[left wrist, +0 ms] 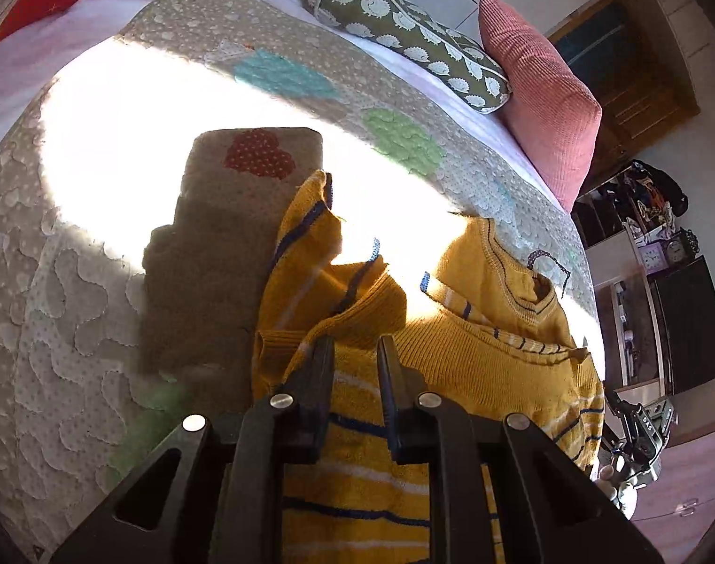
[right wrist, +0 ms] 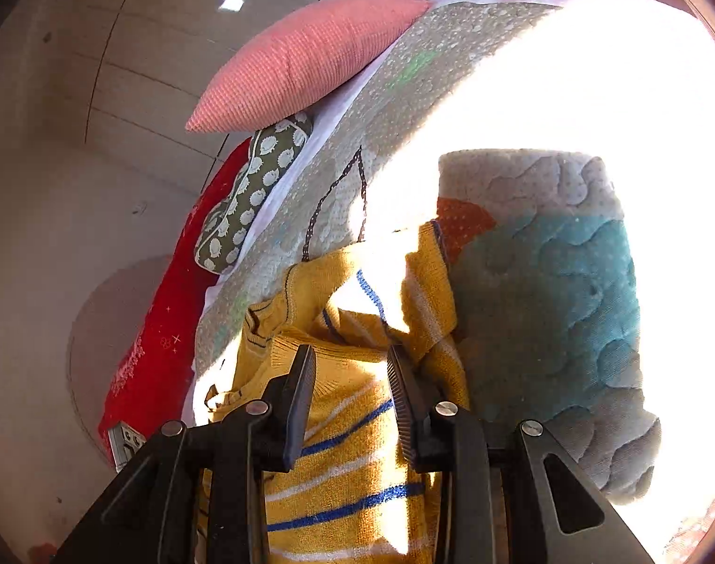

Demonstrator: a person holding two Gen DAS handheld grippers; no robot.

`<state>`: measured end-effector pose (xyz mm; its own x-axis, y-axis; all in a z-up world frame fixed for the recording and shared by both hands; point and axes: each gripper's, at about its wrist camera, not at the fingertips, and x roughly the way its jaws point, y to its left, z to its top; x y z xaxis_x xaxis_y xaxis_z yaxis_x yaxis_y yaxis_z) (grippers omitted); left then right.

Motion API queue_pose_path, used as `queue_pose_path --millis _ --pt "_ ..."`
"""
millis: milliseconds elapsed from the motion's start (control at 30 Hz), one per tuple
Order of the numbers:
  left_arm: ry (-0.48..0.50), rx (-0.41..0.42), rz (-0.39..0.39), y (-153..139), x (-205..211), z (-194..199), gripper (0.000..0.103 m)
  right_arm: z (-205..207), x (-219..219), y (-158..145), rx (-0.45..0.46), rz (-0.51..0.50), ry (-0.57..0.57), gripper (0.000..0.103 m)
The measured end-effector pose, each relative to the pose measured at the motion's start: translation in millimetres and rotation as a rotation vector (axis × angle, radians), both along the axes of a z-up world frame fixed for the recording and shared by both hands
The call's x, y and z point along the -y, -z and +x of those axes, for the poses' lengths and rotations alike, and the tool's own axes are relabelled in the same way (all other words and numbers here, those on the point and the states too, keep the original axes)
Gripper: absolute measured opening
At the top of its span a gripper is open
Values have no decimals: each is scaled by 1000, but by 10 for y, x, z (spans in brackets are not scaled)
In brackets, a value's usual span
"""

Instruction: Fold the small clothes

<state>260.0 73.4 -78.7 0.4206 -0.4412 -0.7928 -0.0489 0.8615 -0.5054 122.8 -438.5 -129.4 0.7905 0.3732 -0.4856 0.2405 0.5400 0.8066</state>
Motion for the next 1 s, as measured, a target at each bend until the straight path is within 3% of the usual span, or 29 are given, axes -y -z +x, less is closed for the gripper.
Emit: queue_pose_path --millis 100,167,300,467,567,633,733,867,1000 --pt "0 15 38 -188 -30 -185 22 -279 220 -89 -10 14 114 44" --pt "0 44 84 -335 -50 -351 29 -499 280 -150 3 24 146 44" --pt "-16 95 136 -532 -110 -736 40 -787 82 -317 -9 -81 120 46" --pt "-35 159 205 -683 -12 -1277 42 -529 -645 -494 10 -195 -140 46" --pt "-41 185 221 -724 47 -1564 49 -160 -1222 -432 6 -199 -360 46" --pt "-35 184 242 -724 73 -1696 49 65 -1485 -303 -46 -221 -458 46" --pt "-34 181 260 -723 45 -1832 49 354 -1541 -276 -91 -357 -437 39" --pt "-62 180 258 -711 -36 -1936 50 577 -1138 -338 -154 -467 -261 38" --pt "-73 201 323 -728 -2 -2003 50 481 -764 -422 -160 -434 -164 38"
